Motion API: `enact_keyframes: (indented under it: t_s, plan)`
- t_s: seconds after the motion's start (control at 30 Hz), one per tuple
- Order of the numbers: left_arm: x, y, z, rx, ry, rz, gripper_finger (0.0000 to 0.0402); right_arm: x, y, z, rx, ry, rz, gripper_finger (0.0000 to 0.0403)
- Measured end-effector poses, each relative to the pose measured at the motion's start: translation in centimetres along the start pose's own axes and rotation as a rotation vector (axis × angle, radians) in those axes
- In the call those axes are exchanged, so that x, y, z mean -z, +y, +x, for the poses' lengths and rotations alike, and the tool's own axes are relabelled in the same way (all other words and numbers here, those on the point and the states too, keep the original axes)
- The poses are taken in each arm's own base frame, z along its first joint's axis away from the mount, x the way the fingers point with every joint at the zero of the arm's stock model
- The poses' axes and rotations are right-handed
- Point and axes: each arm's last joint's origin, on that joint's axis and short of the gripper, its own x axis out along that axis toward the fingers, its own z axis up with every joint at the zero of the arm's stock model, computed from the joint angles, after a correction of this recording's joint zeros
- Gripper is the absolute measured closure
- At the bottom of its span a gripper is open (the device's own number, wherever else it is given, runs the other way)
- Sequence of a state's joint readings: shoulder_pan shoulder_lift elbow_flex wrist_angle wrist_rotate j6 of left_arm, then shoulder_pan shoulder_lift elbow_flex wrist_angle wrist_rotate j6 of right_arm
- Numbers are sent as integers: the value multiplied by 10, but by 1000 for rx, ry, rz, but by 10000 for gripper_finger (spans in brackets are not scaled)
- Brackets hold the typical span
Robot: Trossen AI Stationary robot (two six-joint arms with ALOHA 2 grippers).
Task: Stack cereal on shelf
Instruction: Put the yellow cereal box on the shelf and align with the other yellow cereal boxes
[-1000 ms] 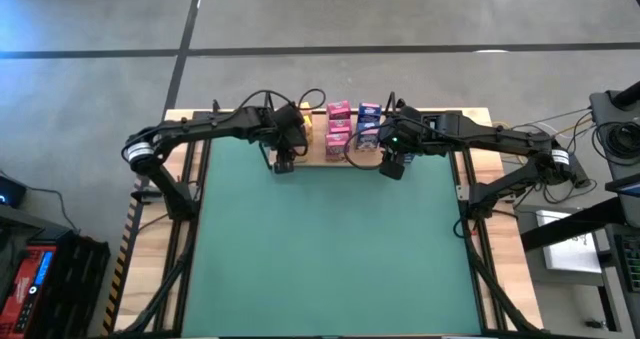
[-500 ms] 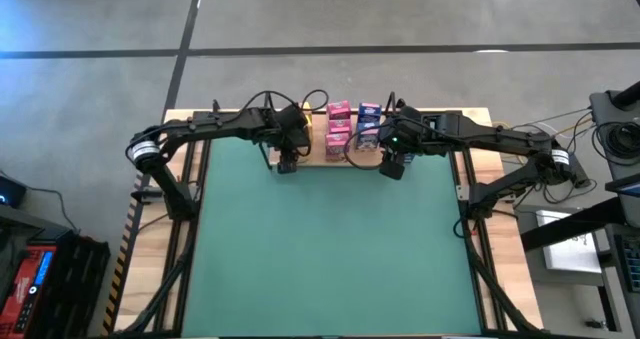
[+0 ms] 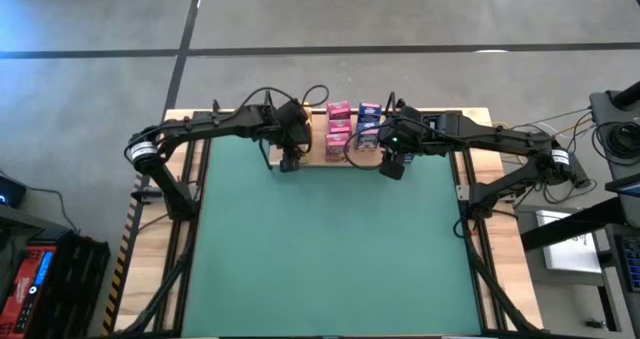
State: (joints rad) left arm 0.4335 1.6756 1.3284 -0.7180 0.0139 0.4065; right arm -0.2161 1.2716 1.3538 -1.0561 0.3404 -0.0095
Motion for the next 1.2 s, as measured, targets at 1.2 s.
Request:
enact_keyframes:
  t_s: [1.2]
  plan:
    - [-16,3,-27,-5,-15,-7,200,0,0,0,0,-1,1,158]
